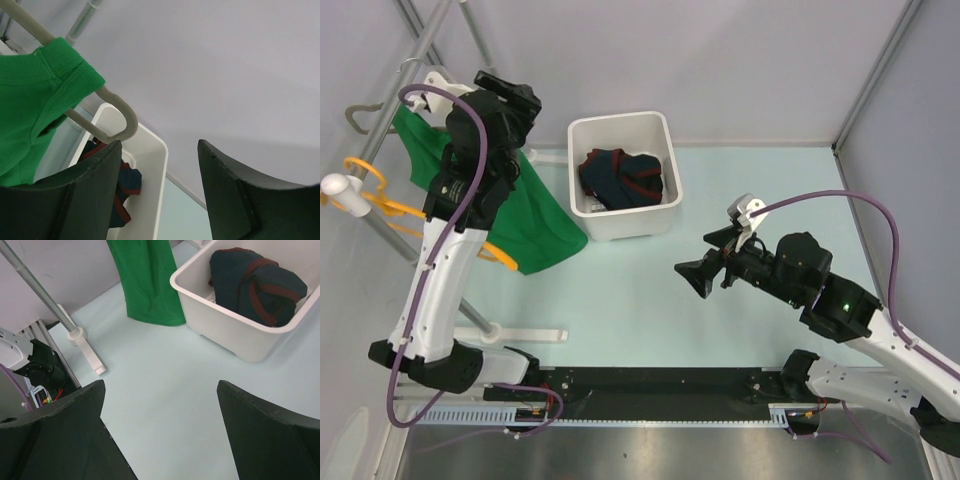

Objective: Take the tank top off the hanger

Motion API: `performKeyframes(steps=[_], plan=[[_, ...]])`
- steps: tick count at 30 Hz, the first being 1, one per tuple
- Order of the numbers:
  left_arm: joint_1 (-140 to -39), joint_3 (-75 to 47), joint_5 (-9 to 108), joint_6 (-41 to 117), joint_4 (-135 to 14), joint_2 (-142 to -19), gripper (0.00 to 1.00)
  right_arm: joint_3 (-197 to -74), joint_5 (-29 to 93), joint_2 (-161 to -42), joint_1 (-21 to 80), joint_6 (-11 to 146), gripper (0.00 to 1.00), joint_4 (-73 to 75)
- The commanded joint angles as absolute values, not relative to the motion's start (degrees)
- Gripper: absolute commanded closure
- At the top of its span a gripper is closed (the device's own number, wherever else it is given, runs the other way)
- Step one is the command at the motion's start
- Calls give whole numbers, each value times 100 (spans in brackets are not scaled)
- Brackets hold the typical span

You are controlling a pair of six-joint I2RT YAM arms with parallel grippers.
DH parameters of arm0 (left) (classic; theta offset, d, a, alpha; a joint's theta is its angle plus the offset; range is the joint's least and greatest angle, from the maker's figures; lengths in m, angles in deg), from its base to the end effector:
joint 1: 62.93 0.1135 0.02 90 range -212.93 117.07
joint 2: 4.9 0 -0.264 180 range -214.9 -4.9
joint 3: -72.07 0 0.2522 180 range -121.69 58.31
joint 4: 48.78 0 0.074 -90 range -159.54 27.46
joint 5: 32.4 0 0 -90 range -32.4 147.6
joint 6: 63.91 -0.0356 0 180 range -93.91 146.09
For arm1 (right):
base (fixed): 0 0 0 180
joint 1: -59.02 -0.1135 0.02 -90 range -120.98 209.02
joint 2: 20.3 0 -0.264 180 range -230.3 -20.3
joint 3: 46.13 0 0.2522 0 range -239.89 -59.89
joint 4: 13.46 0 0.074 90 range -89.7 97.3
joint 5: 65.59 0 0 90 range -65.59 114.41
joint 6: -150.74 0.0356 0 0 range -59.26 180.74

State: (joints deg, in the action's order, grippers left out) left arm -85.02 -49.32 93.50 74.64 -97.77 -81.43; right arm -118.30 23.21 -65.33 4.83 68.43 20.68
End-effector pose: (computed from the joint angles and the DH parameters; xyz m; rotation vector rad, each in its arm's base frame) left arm 0.2301 -0.0709 0.5407 -0.8234 1.4259 -0.4313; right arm 0.0981 0.1347 0.4020 -0.6783 1.6200 0.7831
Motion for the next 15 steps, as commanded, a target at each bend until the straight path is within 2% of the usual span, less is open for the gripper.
performKeyframes(steps=[1,15], plan=[[-8341,-5006,9547,7742,-9621,-8294,32,-11684,2545,-6337,576,6839,0,2025],[-8157,-4663,9935,8119,-9550,-8417,32,-11491,2792,-6231,875,6865,0,1919]])
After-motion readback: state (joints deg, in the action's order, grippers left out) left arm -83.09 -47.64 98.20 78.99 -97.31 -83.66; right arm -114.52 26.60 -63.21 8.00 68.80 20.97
